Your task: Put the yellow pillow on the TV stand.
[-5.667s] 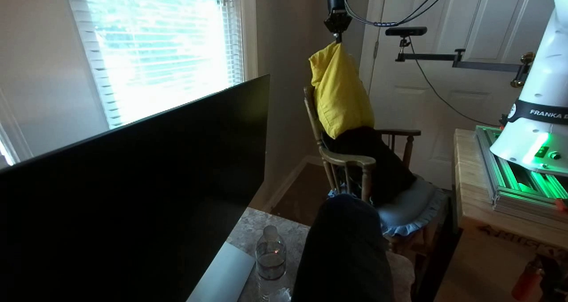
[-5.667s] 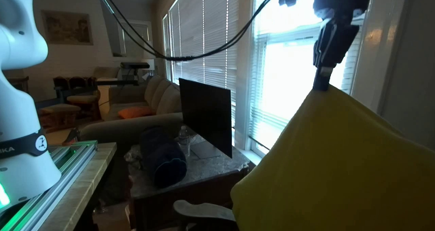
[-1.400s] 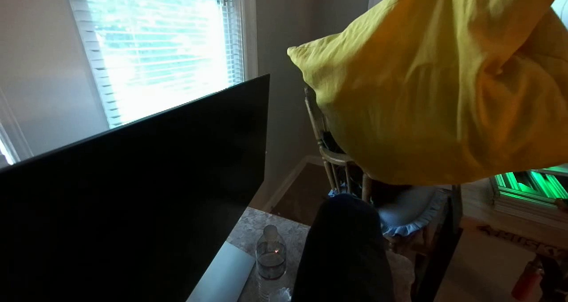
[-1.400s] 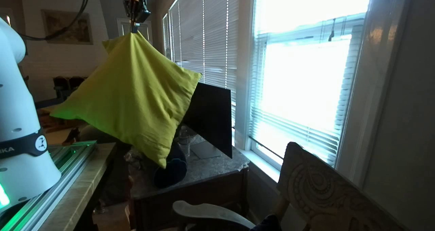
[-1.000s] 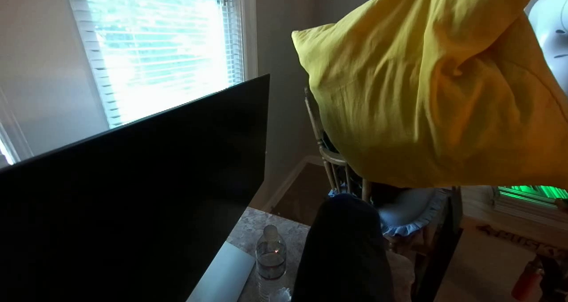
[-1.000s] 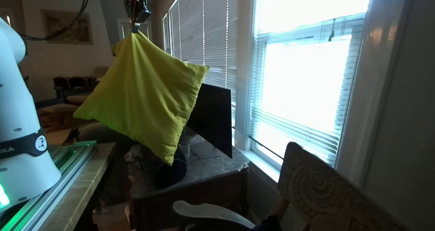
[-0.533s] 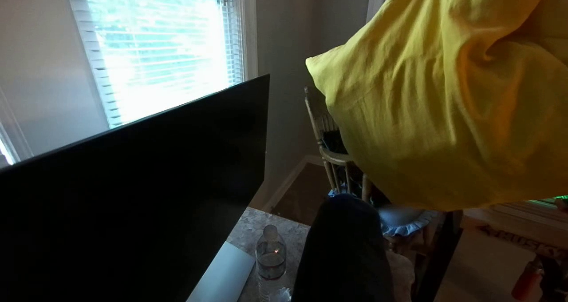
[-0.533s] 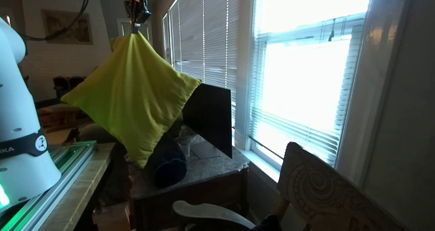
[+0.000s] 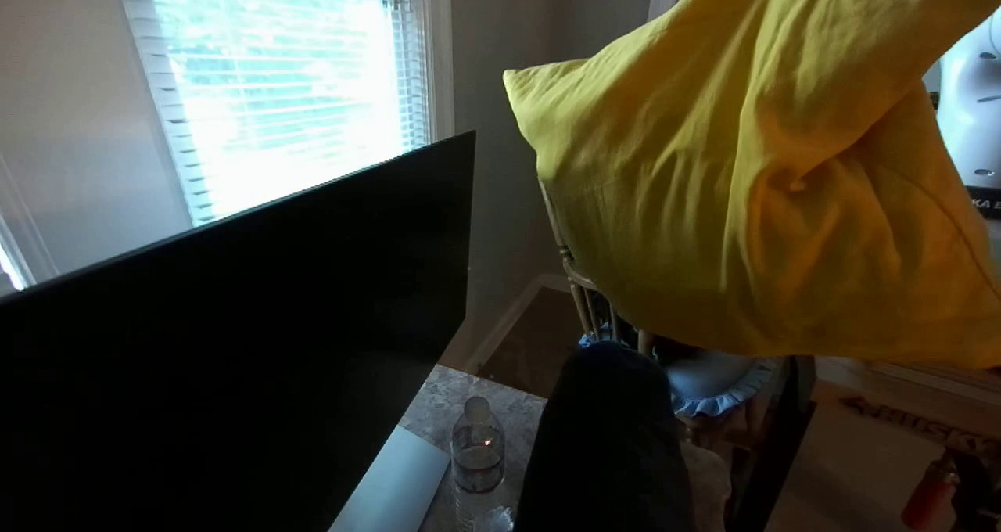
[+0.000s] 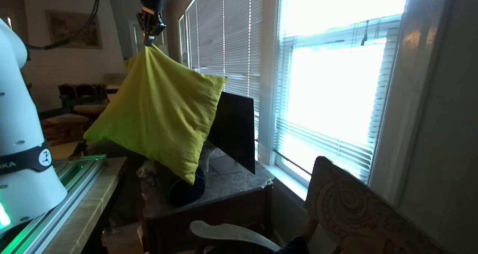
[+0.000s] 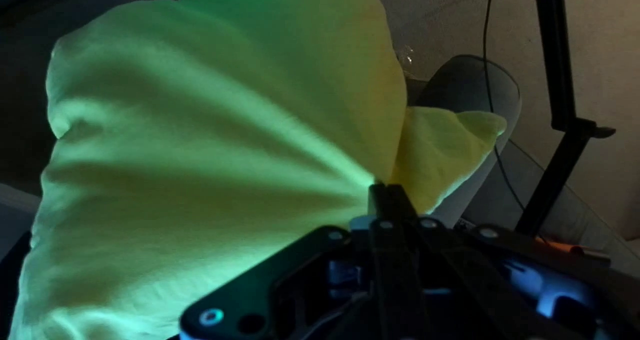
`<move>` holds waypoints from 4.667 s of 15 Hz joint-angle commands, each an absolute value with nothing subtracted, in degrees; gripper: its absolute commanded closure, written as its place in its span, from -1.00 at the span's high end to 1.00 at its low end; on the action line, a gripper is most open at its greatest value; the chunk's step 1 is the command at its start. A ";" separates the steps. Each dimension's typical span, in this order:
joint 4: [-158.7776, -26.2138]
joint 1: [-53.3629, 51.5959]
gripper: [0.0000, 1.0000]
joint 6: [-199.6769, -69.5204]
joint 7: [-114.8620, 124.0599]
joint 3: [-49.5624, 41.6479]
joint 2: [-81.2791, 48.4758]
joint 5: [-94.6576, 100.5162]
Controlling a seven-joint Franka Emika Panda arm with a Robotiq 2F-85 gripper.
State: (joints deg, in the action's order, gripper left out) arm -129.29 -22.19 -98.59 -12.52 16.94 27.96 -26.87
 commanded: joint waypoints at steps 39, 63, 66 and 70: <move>-144.04 -29.37 -0.99 -154.27 8.23 25.61 19.09 -26.17; -146.12 -29.29 -0.99 -177.65 11.50 26.10 -4.68 -13.85; -146.54 -30.48 -0.99 -176.27 13.77 22.74 -5.64 -8.01; -146.63 -33.19 -0.99 -175.77 17.73 18.09 -7.12 -1.27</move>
State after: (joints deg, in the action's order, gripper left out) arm -146.31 -30.54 -175.76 13.19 21.40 -6.36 -6.43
